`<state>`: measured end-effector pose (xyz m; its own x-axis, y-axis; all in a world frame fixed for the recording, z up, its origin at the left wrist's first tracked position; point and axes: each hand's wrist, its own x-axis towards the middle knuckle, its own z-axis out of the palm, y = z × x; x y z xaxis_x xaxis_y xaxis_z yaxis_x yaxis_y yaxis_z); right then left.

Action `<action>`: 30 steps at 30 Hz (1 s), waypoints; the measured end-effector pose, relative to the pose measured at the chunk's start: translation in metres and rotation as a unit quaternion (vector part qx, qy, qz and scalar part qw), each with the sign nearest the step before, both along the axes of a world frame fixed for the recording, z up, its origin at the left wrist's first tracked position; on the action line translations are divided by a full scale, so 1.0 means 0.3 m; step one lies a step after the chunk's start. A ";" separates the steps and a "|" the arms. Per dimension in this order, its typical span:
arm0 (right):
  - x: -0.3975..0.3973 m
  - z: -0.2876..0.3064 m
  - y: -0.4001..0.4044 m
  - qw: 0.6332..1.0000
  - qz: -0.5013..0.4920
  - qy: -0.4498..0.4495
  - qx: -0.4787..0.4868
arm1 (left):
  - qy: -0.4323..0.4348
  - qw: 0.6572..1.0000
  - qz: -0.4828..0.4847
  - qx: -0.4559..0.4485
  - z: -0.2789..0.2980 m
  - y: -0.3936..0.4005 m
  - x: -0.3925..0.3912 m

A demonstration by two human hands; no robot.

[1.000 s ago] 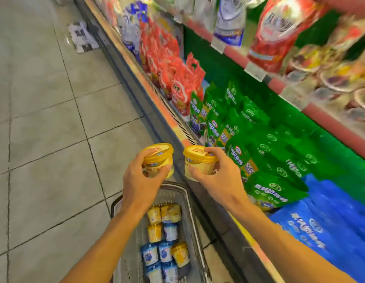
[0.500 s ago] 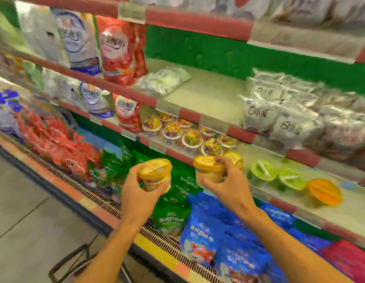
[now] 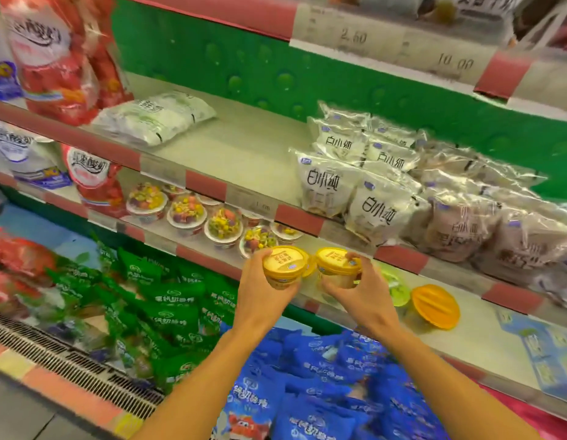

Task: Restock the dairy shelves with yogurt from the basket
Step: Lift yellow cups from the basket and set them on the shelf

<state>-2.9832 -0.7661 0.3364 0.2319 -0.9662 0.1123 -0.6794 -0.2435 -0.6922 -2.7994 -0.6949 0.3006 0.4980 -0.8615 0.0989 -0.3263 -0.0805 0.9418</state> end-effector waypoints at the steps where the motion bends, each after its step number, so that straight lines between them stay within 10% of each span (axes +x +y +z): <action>1: 0.001 0.013 -0.009 1.000 -0.001 -0.006 -0.005 | -0.018 1.000 -0.001 -0.004 0.001 -0.022 -0.002; 30: 0.121 -0.088 -0.333 0.986 -0.017 0.116 0.121 | -0.134 0.990 0.003 -0.048 -0.187 -0.204 -0.039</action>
<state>-2.9469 -0.8659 0.3100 0.1910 -0.9660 -0.1740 -0.8314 -0.0650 -0.5519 -2.8111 -0.7560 0.2445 0.4480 -0.8384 0.3105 -0.5657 0.0031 0.8246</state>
